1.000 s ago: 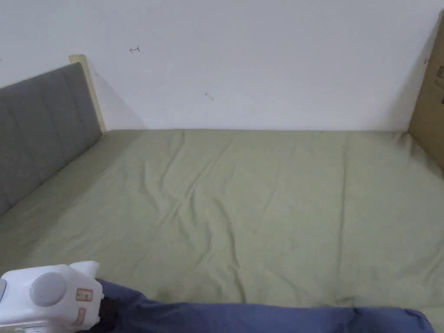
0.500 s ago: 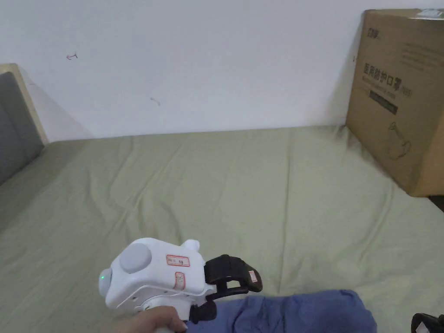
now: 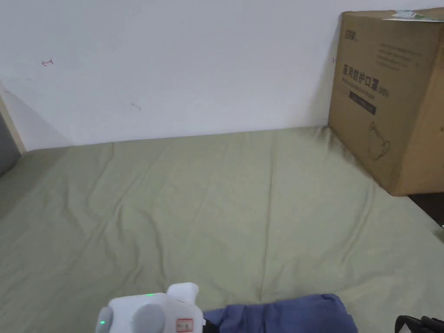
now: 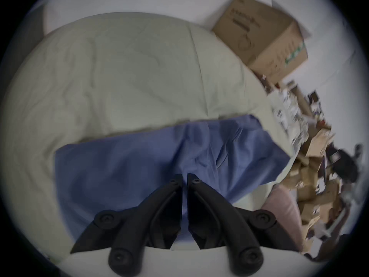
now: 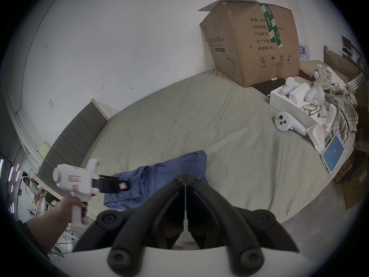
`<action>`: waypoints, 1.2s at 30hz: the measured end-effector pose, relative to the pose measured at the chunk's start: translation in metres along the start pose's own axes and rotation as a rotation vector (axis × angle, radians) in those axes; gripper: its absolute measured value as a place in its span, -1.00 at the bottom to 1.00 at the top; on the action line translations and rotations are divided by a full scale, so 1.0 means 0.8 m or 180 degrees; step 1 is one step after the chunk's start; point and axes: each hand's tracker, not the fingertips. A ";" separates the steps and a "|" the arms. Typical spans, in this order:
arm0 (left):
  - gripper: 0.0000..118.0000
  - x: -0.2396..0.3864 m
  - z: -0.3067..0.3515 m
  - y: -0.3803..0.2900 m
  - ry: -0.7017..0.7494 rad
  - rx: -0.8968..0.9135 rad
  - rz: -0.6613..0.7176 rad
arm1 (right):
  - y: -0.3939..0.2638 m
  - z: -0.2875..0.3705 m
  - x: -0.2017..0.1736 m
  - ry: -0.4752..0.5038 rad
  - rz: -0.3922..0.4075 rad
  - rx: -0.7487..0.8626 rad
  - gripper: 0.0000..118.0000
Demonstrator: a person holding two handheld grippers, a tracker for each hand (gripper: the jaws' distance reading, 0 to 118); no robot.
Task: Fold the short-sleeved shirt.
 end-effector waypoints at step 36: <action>0.73 -0.271 -0.046 -0.065 -0.3380 0.0232 0.1967 | -0.004 -0.053 -0.051 -0.0092 0.0039 -0.0479 -0.99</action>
